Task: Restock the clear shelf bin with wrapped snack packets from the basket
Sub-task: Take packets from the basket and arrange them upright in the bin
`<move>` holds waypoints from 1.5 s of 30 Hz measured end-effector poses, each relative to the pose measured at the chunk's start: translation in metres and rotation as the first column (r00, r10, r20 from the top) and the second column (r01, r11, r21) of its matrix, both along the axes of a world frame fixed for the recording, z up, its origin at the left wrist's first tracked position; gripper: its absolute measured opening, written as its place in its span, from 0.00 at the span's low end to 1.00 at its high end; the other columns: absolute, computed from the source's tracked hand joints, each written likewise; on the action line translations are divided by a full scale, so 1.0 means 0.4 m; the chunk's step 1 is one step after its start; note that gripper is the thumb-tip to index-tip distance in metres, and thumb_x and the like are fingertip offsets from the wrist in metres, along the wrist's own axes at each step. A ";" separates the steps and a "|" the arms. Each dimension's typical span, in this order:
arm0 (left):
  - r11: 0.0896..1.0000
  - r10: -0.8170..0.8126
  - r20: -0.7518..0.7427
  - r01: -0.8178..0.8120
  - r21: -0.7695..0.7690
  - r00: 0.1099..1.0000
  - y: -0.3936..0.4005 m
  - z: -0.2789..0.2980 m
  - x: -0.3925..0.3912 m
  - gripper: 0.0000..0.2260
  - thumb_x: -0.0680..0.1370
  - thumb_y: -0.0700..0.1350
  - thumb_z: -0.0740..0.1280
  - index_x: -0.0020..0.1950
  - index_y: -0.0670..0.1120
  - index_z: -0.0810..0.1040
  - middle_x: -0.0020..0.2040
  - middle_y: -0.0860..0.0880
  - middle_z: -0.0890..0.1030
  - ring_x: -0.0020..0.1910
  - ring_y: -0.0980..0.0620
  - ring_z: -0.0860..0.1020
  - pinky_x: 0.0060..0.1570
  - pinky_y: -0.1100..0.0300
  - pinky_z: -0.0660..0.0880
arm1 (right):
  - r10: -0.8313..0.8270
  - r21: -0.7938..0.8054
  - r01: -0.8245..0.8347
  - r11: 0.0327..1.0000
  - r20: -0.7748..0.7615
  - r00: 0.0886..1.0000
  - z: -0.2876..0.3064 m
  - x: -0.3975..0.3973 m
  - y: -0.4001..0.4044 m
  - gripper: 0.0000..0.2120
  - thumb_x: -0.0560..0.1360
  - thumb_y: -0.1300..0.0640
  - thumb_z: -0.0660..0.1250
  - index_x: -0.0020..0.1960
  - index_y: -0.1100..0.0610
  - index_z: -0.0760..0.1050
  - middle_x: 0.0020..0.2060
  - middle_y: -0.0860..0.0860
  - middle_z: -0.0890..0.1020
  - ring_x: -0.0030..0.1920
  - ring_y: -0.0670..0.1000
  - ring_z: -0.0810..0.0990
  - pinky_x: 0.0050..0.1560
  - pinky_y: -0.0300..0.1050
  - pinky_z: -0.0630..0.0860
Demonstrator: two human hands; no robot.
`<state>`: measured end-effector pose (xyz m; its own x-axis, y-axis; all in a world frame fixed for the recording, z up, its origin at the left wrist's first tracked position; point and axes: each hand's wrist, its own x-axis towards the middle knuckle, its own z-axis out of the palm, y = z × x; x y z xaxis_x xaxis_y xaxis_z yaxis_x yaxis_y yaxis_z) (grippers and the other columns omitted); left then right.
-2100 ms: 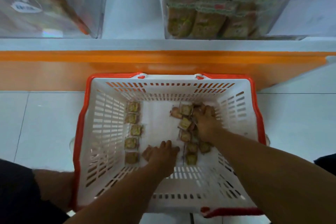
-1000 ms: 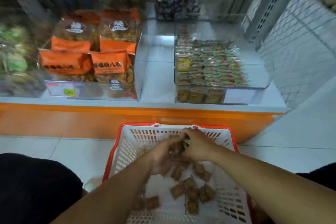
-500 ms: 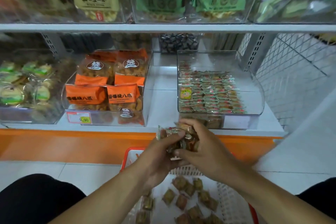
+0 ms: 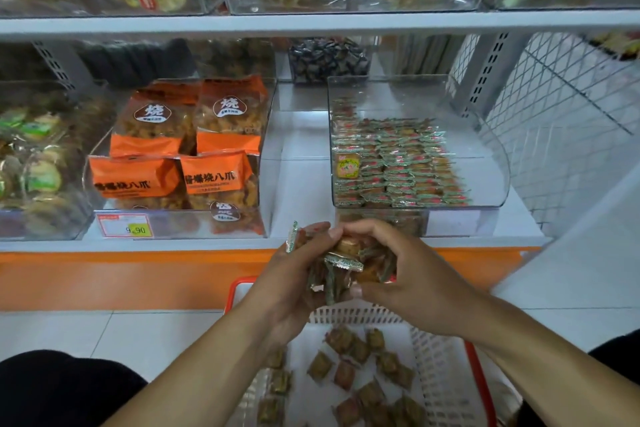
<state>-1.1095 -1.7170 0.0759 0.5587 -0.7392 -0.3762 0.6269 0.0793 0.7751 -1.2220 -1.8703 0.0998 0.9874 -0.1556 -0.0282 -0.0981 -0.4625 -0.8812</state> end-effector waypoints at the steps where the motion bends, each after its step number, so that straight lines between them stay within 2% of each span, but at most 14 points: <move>1: 1.000 0.002 -0.024 -0.002 -0.002 1.000 0.001 0.000 0.003 0.20 0.63 0.50 0.83 0.52 0.50 0.85 0.52 0.42 0.86 0.48 0.43 0.85 0.40 0.48 0.83 | 0.006 0.027 -0.006 1.000 -0.003 1.000 0.002 -0.003 -0.005 0.27 0.71 0.52 0.77 0.63 0.34 0.70 0.64 0.31 0.76 0.67 0.33 0.73 0.66 0.41 0.72; 5: 0.998 -0.034 -0.110 0.028 -0.050 0.993 0.004 0.005 0.005 0.10 0.70 0.46 0.76 0.51 0.51 0.86 0.53 0.42 0.85 0.44 0.43 0.85 0.37 0.50 0.83 | -0.054 0.031 0.053 0.998 0.035 0.998 0.013 -0.010 -0.021 0.24 0.68 0.43 0.77 0.61 0.37 0.73 0.61 0.35 0.79 0.61 0.38 0.79 0.61 0.52 0.78; 9: 0.993 -0.054 -0.198 0.031 -0.116 0.979 0.004 0.004 0.006 0.15 0.72 0.47 0.75 0.58 0.48 0.83 0.56 0.40 0.84 0.43 0.43 0.84 0.37 0.50 0.83 | -0.115 0.018 0.114 0.993 0.083 0.990 0.022 -0.011 -0.029 0.27 0.66 0.41 0.78 0.63 0.35 0.75 0.59 0.36 0.81 0.59 0.40 0.81 0.59 0.48 0.77; 11: 0.985 -0.088 -0.189 0.057 -0.161 0.978 0.004 0.004 0.009 0.16 0.73 0.47 0.74 0.60 0.46 0.84 0.57 0.41 0.84 0.44 0.45 0.84 0.38 0.51 0.83 | -0.117 0.072 0.112 0.991 0.064 0.991 0.025 -0.011 -0.039 0.29 0.65 0.45 0.81 0.62 0.34 0.75 0.58 0.37 0.82 0.57 0.41 0.82 0.57 0.44 0.78; 15: 0.980 -0.045 -0.167 0.011 -0.198 0.985 0.006 0.006 0.023 0.19 0.70 0.49 0.75 0.60 0.45 0.84 0.55 0.42 0.84 0.44 0.47 0.84 0.39 0.50 0.82 | -0.165 0.215 0.148 0.965 0.066 0.984 0.037 -0.012 -0.065 0.25 0.71 0.66 0.77 0.62 0.49 0.75 0.55 0.47 0.85 0.53 0.49 0.86 0.52 0.42 0.81; 19: 0.987 0.033 -0.075 -0.045 -0.156 0.997 0.014 0.009 0.036 0.24 0.68 0.48 0.78 0.63 0.47 0.81 0.56 0.39 0.84 0.45 0.44 0.84 0.38 0.48 0.82 | -0.332 0.578 0.256 0.775 0.028 0.943 0.060 -0.016 -0.072 0.23 0.68 0.59 0.77 0.61 0.57 0.76 0.49 0.54 0.87 0.45 0.53 0.86 0.39 0.44 0.82; 22: 0.993 0.072 0.051 -0.067 -0.094 0.996 0.013 0.012 0.031 0.23 0.64 0.46 0.79 0.58 0.48 0.83 0.53 0.39 0.84 0.45 0.42 0.85 0.37 0.47 0.82 | -0.252 0.727 0.247 0.641 -0.105 0.962 0.057 -0.014 -0.055 0.23 0.66 0.52 0.77 0.60 0.56 0.83 0.55 0.59 0.85 0.51 0.56 0.83 0.52 0.55 0.76; 24: 0.997 0.057 0.109 -0.051 -0.056 0.992 0.010 0.015 0.018 0.23 0.62 0.45 0.80 0.56 0.49 0.83 0.51 0.40 0.85 0.44 0.41 0.85 0.35 0.48 0.82 | -0.194 0.739 0.268 0.618 -0.187 0.963 0.048 -0.008 -0.039 0.20 0.68 0.53 0.76 0.59 0.56 0.84 0.57 0.60 0.85 0.55 0.59 0.83 0.57 0.57 0.74; 28: 0.998 0.062 0.131 -0.066 0.025 0.989 0.012 0.018 0.002 0.23 0.63 0.45 0.82 0.57 0.49 0.83 0.49 0.39 0.86 0.38 0.45 0.84 0.26 0.57 0.76 | -0.095 0.724 0.293 0.624 -0.303 0.948 0.053 -0.008 -0.032 0.20 0.70 0.54 0.74 0.60 0.56 0.83 0.55 0.58 0.85 0.50 0.55 0.84 0.44 0.49 0.79; 33: 0.997 0.024 0.130 -0.034 0.073 0.991 0.021 0.026 0.006 0.29 0.62 0.46 0.83 0.62 0.48 0.81 0.53 0.41 0.86 0.41 0.47 0.84 0.28 0.60 0.76 | 0.006 0.715 0.249 0.653 -0.334 0.942 0.058 -0.017 -0.041 0.19 0.71 0.55 0.74 0.61 0.56 0.83 0.59 0.56 0.84 0.57 0.53 0.82 0.45 0.49 0.80; 38: 0.996 -0.068 -0.059 0.071 0.054 0.996 0.026 0.028 0.008 0.29 0.66 0.46 0.83 0.66 0.45 0.81 0.59 0.39 0.84 0.51 0.43 0.83 0.42 0.52 0.78 | 0.035 0.796 0.230 0.561 -0.300 0.953 0.065 -0.016 -0.043 0.19 0.75 0.64 0.70 0.66 0.61 0.79 0.64 0.62 0.81 0.62 0.57 0.81 0.53 0.55 0.82; 41: 0.996 -0.088 -0.224 0.089 -0.006 0.971 0.027 0.025 0.012 0.19 0.65 0.44 0.81 0.54 0.43 0.87 0.56 0.40 0.85 0.46 0.44 0.85 0.40 0.51 0.83 | -0.021 0.836 0.268 0.479 -0.294 0.956 0.062 -0.014 -0.043 0.20 0.73 0.68 0.70 0.64 0.65 0.79 0.63 0.65 0.80 0.64 0.62 0.80 0.58 0.59 0.81; 43: 0.998 -0.062 -0.312 0.054 -0.035 0.948 0.027 0.025 0.013 0.12 0.64 0.42 0.79 0.46 0.42 0.88 0.53 0.39 0.85 0.46 0.42 0.86 0.40 0.49 0.84 | -0.059 0.827 0.262 0.497 -0.269 0.961 0.059 -0.013 -0.038 0.20 0.71 0.67 0.71 0.63 0.64 0.79 0.61 0.64 0.82 0.61 0.61 0.82 0.60 0.55 0.80; 45: 0.997 -0.056 -0.351 0.035 -0.066 0.935 0.026 0.026 0.013 0.08 0.65 0.40 0.80 0.42 0.41 0.87 0.54 0.37 0.84 0.48 0.40 0.85 0.39 0.47 0.84 | -0.087 0.776 0.238 0.585 -0.232 0.969 0.056 -0.013 -0.030 0.23 0.70 0.65 0.73 0.64 0.61 0.78 0.59 0.60 0.84 0.57 0.57 0.84 0.57 0.48 0.82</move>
